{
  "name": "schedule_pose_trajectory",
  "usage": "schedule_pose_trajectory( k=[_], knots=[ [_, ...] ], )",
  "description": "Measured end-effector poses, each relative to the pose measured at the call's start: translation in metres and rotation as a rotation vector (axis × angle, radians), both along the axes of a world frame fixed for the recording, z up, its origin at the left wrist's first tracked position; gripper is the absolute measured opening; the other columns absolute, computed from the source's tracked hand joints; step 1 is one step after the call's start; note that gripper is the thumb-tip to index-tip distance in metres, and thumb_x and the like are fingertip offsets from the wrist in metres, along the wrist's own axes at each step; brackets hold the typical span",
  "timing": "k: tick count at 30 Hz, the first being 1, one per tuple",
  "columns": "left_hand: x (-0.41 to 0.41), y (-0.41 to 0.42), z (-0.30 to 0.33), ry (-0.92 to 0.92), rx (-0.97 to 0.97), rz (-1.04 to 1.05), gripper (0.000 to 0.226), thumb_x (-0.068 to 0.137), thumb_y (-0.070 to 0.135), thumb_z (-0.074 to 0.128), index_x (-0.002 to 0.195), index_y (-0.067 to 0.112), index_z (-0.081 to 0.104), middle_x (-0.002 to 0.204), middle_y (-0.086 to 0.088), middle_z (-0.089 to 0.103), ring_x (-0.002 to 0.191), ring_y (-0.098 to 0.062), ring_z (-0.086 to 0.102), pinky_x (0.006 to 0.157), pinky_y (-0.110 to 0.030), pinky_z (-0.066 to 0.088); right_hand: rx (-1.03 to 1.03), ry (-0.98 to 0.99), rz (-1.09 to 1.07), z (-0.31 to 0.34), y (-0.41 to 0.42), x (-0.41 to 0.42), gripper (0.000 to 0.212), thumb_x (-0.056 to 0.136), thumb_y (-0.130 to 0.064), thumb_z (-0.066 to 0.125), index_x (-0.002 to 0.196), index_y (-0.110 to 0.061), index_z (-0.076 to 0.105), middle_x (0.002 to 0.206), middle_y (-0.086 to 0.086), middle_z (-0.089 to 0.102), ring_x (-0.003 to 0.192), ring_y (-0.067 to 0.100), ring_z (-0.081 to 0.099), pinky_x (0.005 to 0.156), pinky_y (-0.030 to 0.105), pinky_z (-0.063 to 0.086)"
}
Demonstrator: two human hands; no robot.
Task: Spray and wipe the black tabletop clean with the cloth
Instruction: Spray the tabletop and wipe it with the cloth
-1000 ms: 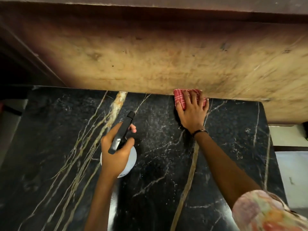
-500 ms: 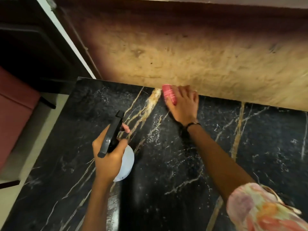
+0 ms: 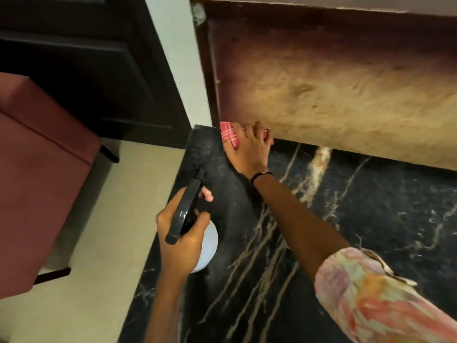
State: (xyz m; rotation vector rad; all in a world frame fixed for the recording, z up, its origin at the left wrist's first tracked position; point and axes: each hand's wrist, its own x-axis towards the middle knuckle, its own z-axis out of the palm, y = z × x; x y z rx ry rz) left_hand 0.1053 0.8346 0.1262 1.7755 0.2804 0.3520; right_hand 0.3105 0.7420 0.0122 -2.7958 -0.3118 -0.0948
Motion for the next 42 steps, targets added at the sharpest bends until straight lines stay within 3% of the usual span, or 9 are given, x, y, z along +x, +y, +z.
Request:
schedule_pose_trajectory(
  k=[4,7,12,20,24,28,35,38,42],
  knots=[
    [-0.009,0.042,-0.005,0.000,0.001,0.067,0.027,0.066,0.020,0.050,0.088,0.015,0.064,0.072,0.011,0.062,0.046,-0.002,0.046,0.054,-0.013,0.038,0.013,-0.003,0.091,0.000,0.080,0.012,0.062,0.084,-0.055,0.036,0.136,-0.023,0.049,0.132,0.005,0.056,0.132,0.035,0.037,0.109,0.055,0.018],
    [-0.015,0.067,-0.006,0.014,0.023,0.119,0.030,0.066,0.023,0.050,0.089,0.010,0.063,0.058,0.021,0.057,0.040,-0.005,0.041,0.051,-0.011,0.036,-0.004,-0.058,0.227,-0.003,0.109,0.009,0.055,0.085,-0.053,0.045,0.129,-0.022,0.054,0.132,0.004,0.055,0.134,0.033,0.036,0.109,0.054,0.020],
    [-0.032,0.090,-0.005,0.036,-0.014,0.213,0.029,0.064,0.024,0.050,0.088,0.014,0.063,0.057,0.020,0.055,0.039,-0.011,0.035,0.048,-0.019,0.034,0.011,-0.139,0.355,-0.002,0.102,-0.023,0.041,0.084,-0.047,0.054,0.112,-0.020,0.065,0.129,0.003,0.058,0.136,0.031,0.036,0.111,0.055,0.020],
    [-0.076,0.098,-0.010,0.075,-0.061,0.308,0.027,0.061,0.024,0.049,0.083,0.017,0.062,0.071,-0.001,0.060,0.039,-0.016,0.032,0.047,-0.024,0.028,-0.131,-0.057,0.765,0.004,0.078,-0.079,0.054,0.085,-0.060,0.038,0.124,-0.028,0.058,0.136,0.000,0.053,0.139,0.026,0.031,0.115,0.054,0.020],
    [-0.107,0.094,-0.011,0.102,-0.051,0.354,0.025,0.063,0.012,0.050,0.083,0.020,0.063,0.066,-0.009,0.056,0.040,-0.021,0.030,0.047,-0.025,0.027,-0.180,-0.033,0.648,0.016,0.084,-0.041,0.062,0.085,-0.061,0.027,0.122,-0.023,0.059,0.137,0.003,0.052,0.141,0.027,0.027,0.115,0.058,0.014],
    [-0.141,0.085,-0.011,0.071,-0.044,0.400,0.023,0.064,0.021,0.050,0.083,0.024,0.063,0.063,-0.015,0.051,0.039,-0.028,0.029,0.046,-0.025,0.026,-0.183,-0.031,0.620,0.010,0.084,-0.077,0.059,0.088,-0.056,0.027,0.126,-0.023,0.057,0.139,0.003,0.051,0.141,0.031,0.028,0.115,0.059,0.013],
    [-0.194,0.074,-0.009,0.056,-0.068,0.493,0.025,0.066,0.005,0.051,0.086,0.015,0.062,0.071,0.009,0.061,0.040,-0.013,0.033,0.048,-0.019,0.030,-0.077,-0.059,0.769,-0.004,0.056,-0.208,0.057,0.093,-0.053,0.036,0.145,-0.029,0.039,0.154,-0.001,0.033,0.147,0.026,0.017,0.119,0.053,0.008],
    [-0.214,0.079,-0.007,0.047,-0.079,0.514,0.024,0.063,0.020,0.050,0.084,0.020,0.062,0.074,0.008,0.061,0.041,-0.016,0.033,0.049,-0.022,0.031,-0.108,-0.057,0.823,0.001,0.051,-0.197,0.061,0.092,-0.058,0.032,0.145,-0.028,0.039,0.154,-0.001,0.033,0.146,0.025,0.019,0.118,0.054,0.013],
    [-0.237,0.093,-0.009,0.043,-0.062,0.537,0.025,0.064,0.021,0.049,0.083,0.031,0.061,0.076,0.010,0.062,0.041,-0.018,0.036,0.049,-0.021,0.033,-0.202,-0.016,0.696,0.010,0.086,-0.155,0.062,0.089,-0.062,0.028,0.129,-0.022,0.054,0.144,0.006,0.046,0.143,0.029,0.025,0.115,0.061,0.012]
  ],
)
